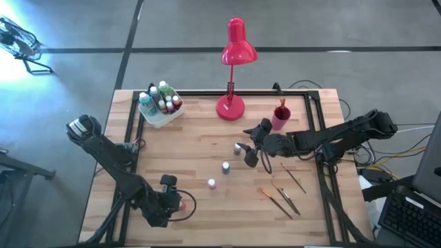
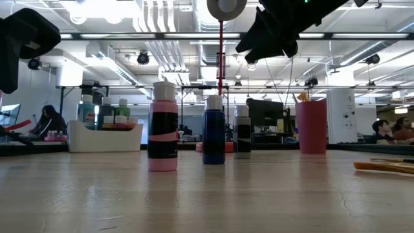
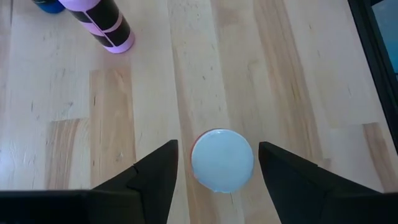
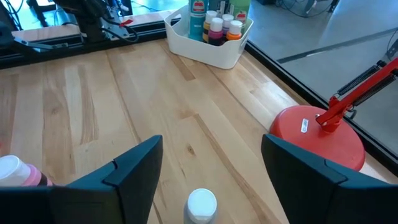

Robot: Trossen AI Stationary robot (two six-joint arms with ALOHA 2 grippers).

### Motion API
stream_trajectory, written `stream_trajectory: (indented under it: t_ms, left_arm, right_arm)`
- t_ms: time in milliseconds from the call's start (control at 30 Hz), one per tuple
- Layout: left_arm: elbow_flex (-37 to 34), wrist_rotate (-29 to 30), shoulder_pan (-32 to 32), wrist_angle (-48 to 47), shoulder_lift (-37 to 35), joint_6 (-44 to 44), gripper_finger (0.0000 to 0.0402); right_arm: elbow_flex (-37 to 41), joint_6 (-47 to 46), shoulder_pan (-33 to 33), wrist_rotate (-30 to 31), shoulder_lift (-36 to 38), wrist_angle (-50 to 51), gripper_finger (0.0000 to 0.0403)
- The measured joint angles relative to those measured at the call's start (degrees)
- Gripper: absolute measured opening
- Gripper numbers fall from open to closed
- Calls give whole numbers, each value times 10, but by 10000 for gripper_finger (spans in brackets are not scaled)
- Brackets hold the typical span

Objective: Pick & Place Paint Supplies
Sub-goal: Put the orange paint bottle into the white bin

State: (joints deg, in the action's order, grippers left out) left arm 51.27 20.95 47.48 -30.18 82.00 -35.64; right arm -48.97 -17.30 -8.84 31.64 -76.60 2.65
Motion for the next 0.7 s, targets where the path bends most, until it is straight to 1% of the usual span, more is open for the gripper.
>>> stream_trajectory:
  t_ms: [133, 367, 600, 700]
  left_arm:
    - [0, -5, -3, -2, 0, 0, 204]
    - [0, -6, -7, -1, -1, 0, 120]
    - [0, -5, -13, -10, -8, 5, 119]
    - [3, 12, -14, -37, -26, 4, 119]
  right_arm:
    - [0, 6, 0, 0, 0, 0, 262]
    - [0, 6, 0, 0, 0, 0, 252]
    - [0, 6, 0, 0, 0, 0, 262]
    - [0, 6, 0, 0, 0, 0, 270]
